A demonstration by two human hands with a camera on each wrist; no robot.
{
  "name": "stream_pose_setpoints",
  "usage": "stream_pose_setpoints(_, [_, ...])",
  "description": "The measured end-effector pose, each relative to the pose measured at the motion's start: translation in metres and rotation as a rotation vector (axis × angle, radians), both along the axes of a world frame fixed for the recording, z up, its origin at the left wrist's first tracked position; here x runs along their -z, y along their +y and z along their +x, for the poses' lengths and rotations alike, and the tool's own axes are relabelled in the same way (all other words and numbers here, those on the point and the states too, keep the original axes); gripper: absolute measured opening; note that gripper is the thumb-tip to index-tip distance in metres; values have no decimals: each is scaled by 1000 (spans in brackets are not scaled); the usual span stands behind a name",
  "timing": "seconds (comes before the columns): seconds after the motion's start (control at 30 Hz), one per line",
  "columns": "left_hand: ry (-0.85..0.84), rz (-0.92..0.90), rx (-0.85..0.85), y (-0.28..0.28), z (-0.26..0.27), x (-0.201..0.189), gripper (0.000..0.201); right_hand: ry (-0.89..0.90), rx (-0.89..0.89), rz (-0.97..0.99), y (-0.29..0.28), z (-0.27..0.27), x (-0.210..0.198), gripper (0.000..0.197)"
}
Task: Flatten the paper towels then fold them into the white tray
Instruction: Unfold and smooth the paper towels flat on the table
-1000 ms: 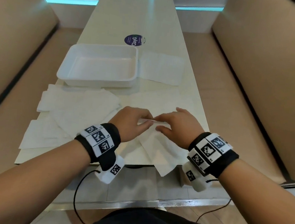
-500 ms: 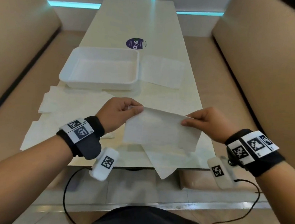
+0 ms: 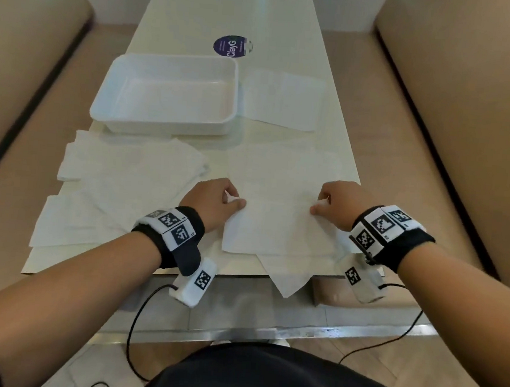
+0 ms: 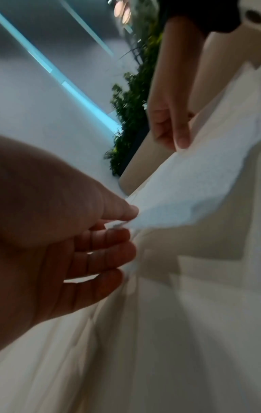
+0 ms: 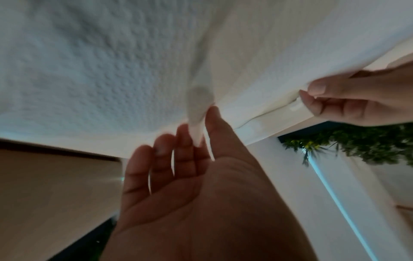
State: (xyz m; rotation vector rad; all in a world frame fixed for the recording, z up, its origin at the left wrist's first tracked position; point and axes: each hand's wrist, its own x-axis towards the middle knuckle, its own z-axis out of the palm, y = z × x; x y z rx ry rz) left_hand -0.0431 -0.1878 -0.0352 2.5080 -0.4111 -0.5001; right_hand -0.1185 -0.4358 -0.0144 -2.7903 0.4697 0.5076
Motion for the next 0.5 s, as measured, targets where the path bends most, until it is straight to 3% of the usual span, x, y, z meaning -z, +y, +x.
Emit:
stream_pose_setpoints(0.13, [-119, 79, 58, 4, -8, -4, 43, -215, -65, -106, 13, -9, -2, 59])
stream_pose_setpoints(0.2, [-290, 90, 120, 4, -14, -7, 47, -295, -167, -110, 27, -15, -7, 60])
stream_pose_setpoints(0.27, [-377, 56, 265, -3, -22, -11, 42, -263, -303, -82, 46, -20, -6, 56])
stream_pose_setpoints(0.37, [-213, 128, 500, -16, -39, -6, 56, -52, -449, -64, 70, -28, 9, 59])
stream_pose_setpoints(0.5, [-92, 395, 616, -16, -51, 13, 66, 87, -452, -53, 77, -39, 29, 64])
